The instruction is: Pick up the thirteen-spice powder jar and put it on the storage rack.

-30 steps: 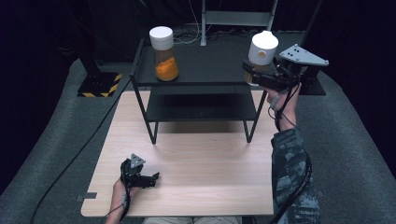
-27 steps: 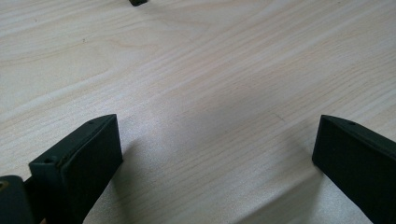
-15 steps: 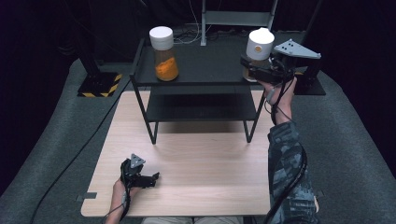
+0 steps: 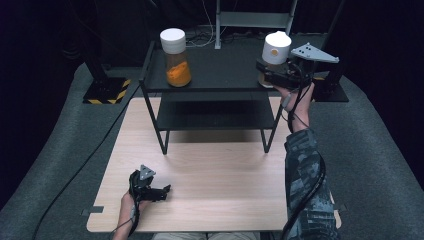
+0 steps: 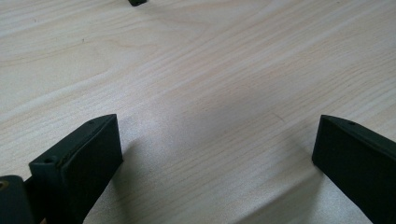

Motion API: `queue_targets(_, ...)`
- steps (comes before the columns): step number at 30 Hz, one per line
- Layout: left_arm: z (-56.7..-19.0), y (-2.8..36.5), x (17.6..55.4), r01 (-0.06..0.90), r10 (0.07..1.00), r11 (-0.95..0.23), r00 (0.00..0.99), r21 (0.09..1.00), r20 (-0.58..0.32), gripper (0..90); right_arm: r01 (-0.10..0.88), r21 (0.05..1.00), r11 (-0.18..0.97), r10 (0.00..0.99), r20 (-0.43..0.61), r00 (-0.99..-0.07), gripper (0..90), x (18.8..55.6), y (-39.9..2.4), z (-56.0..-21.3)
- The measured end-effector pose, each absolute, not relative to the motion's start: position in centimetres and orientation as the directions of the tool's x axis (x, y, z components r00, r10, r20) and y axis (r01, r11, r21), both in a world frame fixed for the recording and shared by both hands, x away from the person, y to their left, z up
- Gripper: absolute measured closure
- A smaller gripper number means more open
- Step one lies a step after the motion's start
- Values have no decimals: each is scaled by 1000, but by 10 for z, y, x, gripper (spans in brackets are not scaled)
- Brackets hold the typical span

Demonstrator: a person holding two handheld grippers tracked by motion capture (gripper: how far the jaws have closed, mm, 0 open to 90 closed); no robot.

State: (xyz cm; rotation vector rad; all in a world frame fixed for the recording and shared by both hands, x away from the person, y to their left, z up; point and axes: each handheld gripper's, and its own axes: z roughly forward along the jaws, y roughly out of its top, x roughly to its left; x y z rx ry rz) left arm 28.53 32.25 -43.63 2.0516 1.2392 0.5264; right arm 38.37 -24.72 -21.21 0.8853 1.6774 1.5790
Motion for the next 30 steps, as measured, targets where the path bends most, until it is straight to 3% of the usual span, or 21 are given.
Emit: queue_targets(30,-436,323,285,612,884,-321,467,723,-2,9,57,997,59,826,-17,-564,295,385,-249,-205)
